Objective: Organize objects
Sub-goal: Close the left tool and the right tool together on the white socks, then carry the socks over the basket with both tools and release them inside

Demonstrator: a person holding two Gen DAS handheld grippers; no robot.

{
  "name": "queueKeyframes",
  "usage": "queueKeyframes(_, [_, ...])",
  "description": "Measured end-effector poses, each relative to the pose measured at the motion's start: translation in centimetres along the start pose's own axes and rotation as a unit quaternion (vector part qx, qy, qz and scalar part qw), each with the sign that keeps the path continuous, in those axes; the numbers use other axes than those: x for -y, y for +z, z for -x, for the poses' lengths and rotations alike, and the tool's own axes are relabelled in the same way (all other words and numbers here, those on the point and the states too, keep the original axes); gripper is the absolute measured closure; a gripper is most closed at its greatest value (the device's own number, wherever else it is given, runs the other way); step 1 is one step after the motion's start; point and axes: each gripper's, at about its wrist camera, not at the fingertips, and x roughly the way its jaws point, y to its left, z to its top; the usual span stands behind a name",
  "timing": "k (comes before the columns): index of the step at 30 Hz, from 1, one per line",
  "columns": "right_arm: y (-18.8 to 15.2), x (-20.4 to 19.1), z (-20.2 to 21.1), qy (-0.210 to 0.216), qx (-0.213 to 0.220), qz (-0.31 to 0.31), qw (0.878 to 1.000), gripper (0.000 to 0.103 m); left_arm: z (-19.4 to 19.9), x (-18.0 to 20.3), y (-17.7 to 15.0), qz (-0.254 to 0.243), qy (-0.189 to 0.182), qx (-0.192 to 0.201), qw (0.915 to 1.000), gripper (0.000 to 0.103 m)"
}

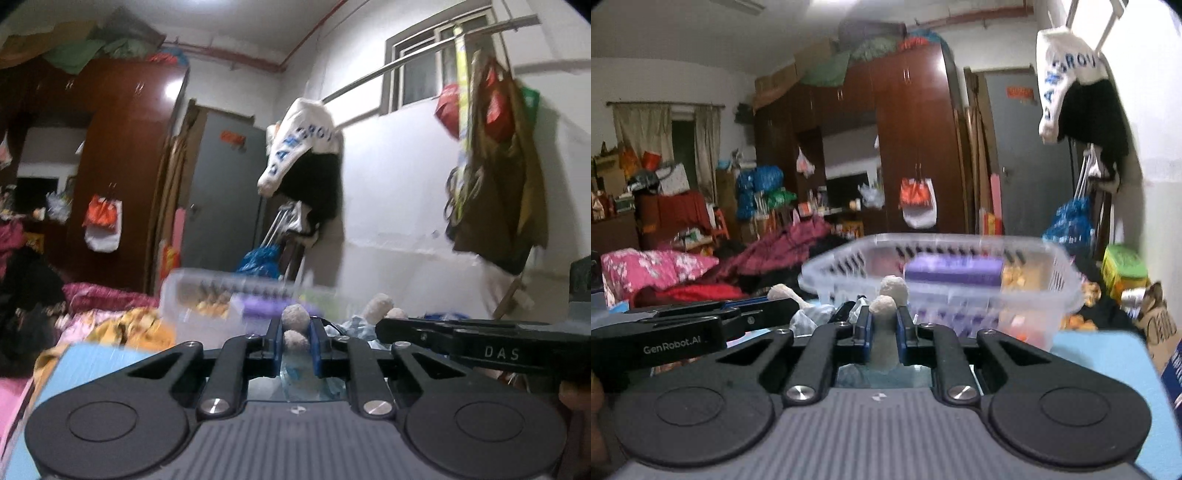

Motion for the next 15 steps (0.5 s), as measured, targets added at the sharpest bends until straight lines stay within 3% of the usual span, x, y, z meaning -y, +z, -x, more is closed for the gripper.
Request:
queueKeyframes(7, [7.1,3.0,-1.0,-0.018,0.019,-0.023,0.999,0.088,-5.4,2.3,7.3,-0.021,-0.009,0.003,0.9997,0.085])
queueKeyframes(11, [9.0,5.1,-3.3,-0.052,0.012,-0.028,0.998,0.088,-9.3,3.0,8.5,-0.027,-0.004,-0.019,0.9995,0.085])
queueKeyframes(15, [8.8,7.3,-6.1,-0.069,-0.012,-0.043,0.997,0.088,-12.8,2.6,8.1,-0.025,0.016,-0.049,0.9983,0.085])
